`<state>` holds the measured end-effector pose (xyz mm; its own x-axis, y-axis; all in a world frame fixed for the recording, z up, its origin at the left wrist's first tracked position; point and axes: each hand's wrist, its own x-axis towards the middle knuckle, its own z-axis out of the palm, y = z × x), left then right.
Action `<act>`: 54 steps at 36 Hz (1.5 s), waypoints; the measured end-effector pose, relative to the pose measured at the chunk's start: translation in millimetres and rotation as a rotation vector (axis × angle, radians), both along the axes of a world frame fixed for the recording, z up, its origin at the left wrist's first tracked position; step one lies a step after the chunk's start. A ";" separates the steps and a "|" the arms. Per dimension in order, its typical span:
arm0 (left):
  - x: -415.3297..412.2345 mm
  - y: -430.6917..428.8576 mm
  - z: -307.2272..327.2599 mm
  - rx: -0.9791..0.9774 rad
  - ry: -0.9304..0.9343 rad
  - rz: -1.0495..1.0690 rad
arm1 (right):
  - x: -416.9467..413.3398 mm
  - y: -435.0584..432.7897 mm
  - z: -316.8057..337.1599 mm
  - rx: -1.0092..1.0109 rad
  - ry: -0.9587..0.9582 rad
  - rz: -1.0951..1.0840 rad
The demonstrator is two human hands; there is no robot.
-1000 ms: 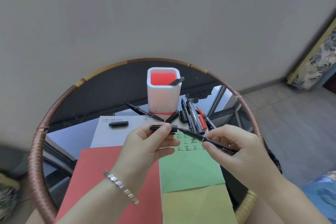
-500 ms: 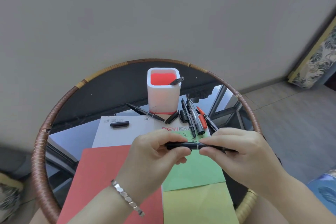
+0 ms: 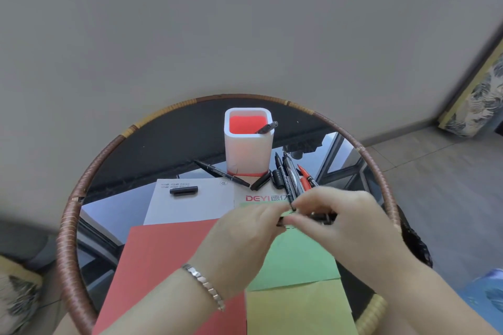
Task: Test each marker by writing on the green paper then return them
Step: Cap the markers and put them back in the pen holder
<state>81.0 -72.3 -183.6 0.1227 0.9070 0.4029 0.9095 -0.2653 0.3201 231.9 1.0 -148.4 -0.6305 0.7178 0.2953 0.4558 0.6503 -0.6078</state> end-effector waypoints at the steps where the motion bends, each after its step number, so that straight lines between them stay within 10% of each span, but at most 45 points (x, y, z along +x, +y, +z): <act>1: -0.5 0.0 2.9 -0.037 -0.046 0.094 | 1.7 4.3 0.0 0.011 0.029 -0.028; 7: -19.2 -7.4 9.1 0.112 -0.726 0.349 | 18.9 43.1 -22.3 -0.094 -0.028 -0.297; 15: -35.4 33.4 75.1 0.541 -0.988 0.375 | 7.5 63.2 -53.9 -0.131 -0.301 -0.384; 31: -56.1 85.3 43.5 0.058 -0.257 0.597 | 17.8 60.2 -59.2 -0.196 -0.199 -0.352; 40: -2.1 54.1 16.3 0.428 -0.118 0.279 | 32.8 56.9 -54.6 -0.251 -0.108 -0.426; 54: 28.8 117.8 -14.4 -0.304 0.291 0.203 | 52.3 54.7 -61.0 -0.308 0.005 -0.423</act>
<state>109.8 45.5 -198.0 -0.0008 0.9960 0.0897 0.9968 -0.0064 0.0799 284.2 55.6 -209.4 -0.2659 0.9635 0.0323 0.6368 0.2006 -0.7445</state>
